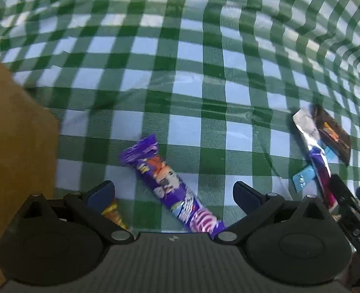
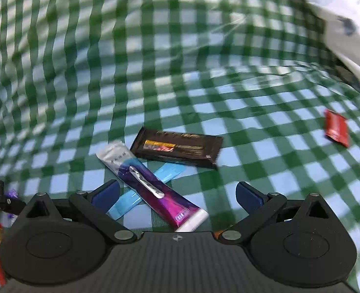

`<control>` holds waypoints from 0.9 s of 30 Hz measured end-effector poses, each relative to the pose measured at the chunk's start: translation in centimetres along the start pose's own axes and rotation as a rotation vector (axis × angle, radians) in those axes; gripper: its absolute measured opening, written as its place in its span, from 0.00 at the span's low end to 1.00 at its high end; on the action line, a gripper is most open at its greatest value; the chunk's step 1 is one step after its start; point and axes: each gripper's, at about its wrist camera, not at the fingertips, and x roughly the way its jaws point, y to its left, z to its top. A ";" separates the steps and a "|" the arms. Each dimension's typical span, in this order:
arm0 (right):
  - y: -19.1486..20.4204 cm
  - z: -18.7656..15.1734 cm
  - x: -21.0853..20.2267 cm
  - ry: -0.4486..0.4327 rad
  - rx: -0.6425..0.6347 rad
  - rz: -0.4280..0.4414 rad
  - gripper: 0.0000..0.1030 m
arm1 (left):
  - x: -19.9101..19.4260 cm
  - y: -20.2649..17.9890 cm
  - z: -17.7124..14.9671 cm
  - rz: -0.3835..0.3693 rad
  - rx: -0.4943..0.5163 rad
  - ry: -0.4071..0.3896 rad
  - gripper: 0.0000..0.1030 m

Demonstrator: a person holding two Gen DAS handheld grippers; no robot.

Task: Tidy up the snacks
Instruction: 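Grasp the purple candy bar with the left tool while the right tool grasps the silver-purple tube pack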

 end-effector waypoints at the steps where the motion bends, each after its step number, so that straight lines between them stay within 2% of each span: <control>1: 0.2 0.0 0.8 0.006 -0.005 0.009 0.98 | 0.6 -0.1 0.1 0.001 -0.002 0.016 1.00; 2: 0.5 0.0 1.5 0.009 -0.010 0.019 0.98 | 1.2 -0.1 0.2 0.006 -0.003 0.030 1.00; 4: 1.1 0.1 2.7 0.018 -0.029 0.020 0.98 | 1.4 -0.5 0.1 0.038 0.018 0.006 1.00; 9: 1.8 -0.3 3.9 0.021 -0.047 -0.030 0.98 | 1.5 -1.0 -0.1 0.061 0.055 -0.010 1.00; 10: 2.1 -0.3 3.9 0.024 -0.070 -0.050 0.92 | 1.4 -0.9 -0.1 0.055 0.050 -0.007 0.98; 11: 2.4 -0.4 3.6 0.021 -0.096 -0.068 0.74 | 1.0 -0.6 -0.1 0.049 0.037 -0.010 0.93; 12: 2.7 -0.5 3.3 0.012 -0.126 -0.080 0.62 | 0.4 -0.4 -0.2 0.054 0.026 -0.031 0.74; 13: 2.9 -0.6 2.9 0.010 -0.146 -0.073 0.38 | -0.3 -0.2 -0.2 0.059 0.029 -0.051 0.38; 14: 2.9 -0.7 2.7 0.016 -0.150 -0.066 0.27 | -0.9 -0.1 -0.3 0.048 0.038 -0.056 0.23; 15: 2.8 -0.8 2.4 0.018 -0.145 -0.061 0.26 | -1.4 0.2 -0.3 0.010 0.031 -0.043 0.17; 17: 2.8 -0.9 1.8 0.009 -0.144 -0.081 0.19 | -2.5 0.5 -0.6 -0.007 0.021 -0.056 0.16; 19: 2.6 -0.6 0.7 -0.015 -0.114 -0.084 0.17 | -3.8 0.5 -0.8 -0.028 0.044 -0.088 0.16; 27: 2.1 1.3 -6.2 -0.147 -0.029 -0.029 0.16 | -10.6 0.2 -1.7 -0.137 0.043 -0.195 0.16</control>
